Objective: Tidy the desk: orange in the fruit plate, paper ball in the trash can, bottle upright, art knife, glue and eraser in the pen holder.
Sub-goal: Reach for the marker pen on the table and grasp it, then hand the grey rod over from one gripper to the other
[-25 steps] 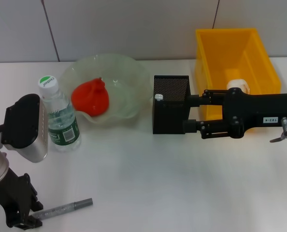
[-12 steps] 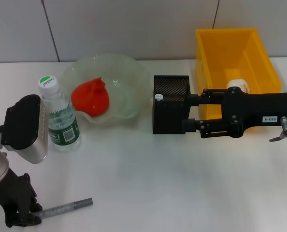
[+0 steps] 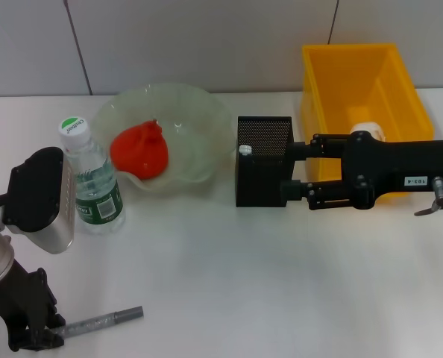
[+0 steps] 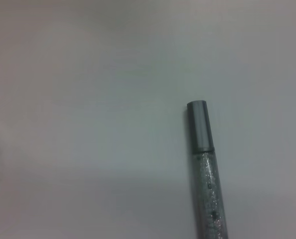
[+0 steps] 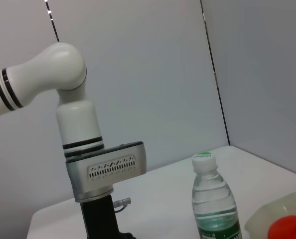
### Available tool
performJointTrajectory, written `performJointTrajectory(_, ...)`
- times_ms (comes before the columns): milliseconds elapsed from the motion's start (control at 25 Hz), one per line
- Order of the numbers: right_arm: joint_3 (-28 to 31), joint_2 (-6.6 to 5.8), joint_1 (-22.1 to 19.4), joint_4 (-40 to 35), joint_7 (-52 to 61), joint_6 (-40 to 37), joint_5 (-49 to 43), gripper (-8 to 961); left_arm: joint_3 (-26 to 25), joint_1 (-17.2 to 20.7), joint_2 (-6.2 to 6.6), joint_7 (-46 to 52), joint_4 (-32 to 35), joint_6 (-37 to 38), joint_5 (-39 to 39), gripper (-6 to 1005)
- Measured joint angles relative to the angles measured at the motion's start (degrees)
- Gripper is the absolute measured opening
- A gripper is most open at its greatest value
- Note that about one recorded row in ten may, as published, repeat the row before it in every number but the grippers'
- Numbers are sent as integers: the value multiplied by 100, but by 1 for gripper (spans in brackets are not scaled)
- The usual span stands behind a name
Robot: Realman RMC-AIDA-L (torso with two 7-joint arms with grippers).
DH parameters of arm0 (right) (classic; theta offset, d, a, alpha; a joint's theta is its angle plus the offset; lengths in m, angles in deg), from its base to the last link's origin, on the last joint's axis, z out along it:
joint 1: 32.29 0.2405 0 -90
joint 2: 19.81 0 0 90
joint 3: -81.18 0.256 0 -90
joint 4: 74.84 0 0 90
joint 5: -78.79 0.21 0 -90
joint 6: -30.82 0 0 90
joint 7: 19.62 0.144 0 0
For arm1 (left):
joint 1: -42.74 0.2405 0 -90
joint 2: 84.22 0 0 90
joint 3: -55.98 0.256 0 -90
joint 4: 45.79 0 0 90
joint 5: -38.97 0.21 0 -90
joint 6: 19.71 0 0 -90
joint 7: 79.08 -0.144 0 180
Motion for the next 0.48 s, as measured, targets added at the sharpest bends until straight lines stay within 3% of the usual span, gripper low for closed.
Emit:
performJointTrajectory(280, 18, 13, -13, 0, -34, 0, 0, 760, 0, -14, 0, -63, 8, -7, 0, 231)
performJointTrajectory(480, 18, 14, -17, 0, -37, -1, 0, 759, -5, -40, 1, -63, 67, -12, 0, 166)
